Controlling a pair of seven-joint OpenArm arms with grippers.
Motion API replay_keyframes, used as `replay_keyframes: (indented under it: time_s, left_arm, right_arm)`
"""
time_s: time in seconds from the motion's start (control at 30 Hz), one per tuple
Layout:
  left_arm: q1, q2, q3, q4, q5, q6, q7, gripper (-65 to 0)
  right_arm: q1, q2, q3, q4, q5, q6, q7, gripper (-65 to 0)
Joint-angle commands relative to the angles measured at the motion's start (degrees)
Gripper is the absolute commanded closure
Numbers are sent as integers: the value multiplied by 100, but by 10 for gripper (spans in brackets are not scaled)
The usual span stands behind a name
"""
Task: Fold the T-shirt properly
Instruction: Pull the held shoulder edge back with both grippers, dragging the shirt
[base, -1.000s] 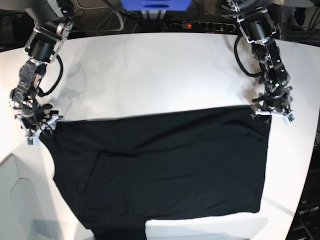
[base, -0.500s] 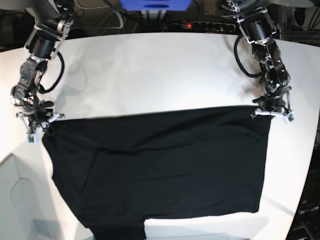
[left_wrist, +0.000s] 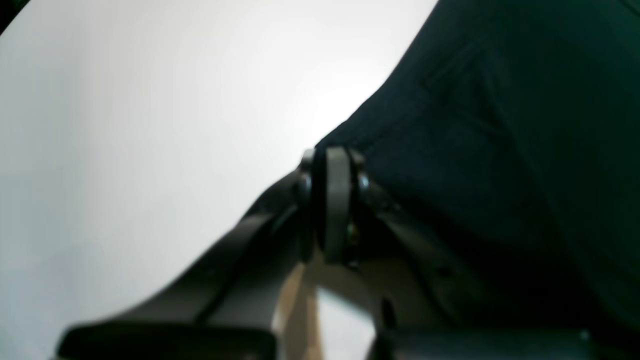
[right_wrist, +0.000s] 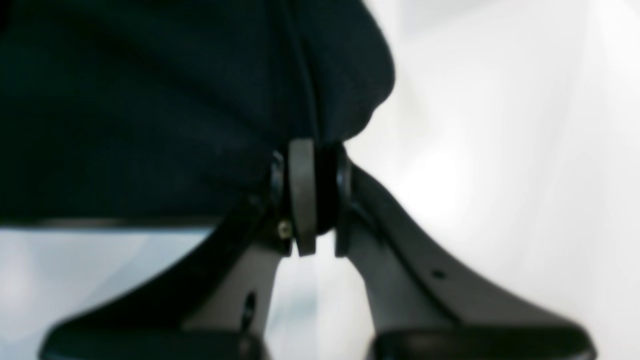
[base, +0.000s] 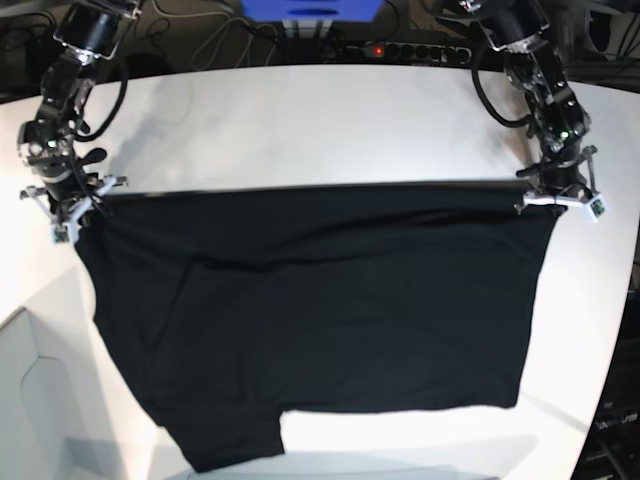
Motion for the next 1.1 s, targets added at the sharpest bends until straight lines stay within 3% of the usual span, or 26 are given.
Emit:
replay_keyframes:
  time_s: [0.0, 0.17, 0.47, 0.73, 1.07]
  left_arm:
    - [24, -49, -35, 210, 7, 25, -173, 0]
    - [533, 83, -35, 641, 7, 34, -173, 0]
    - [1650, 496, -35, 1669, 7, 34, -173, 0]
    - [2353, 549, -35, 1880, 7, 17, -173, 0]
    - [2617, 549, -35, 1889, 7, 17, -164, 0]
  right_arm:
    - [-60, 31, 121, 206, -32, -39, 81, 0]
    - [-605, -92, 525, 655, -32, -22, 81, 0]
    - [-1563, -109, 543, 1305, -23, -22, 81, 0]
    - [-2082, -276, 569, 1551, -14, -22, 81, 0]
    - [-2363, -285, 877, 1543, -32, -22, 81, 0]
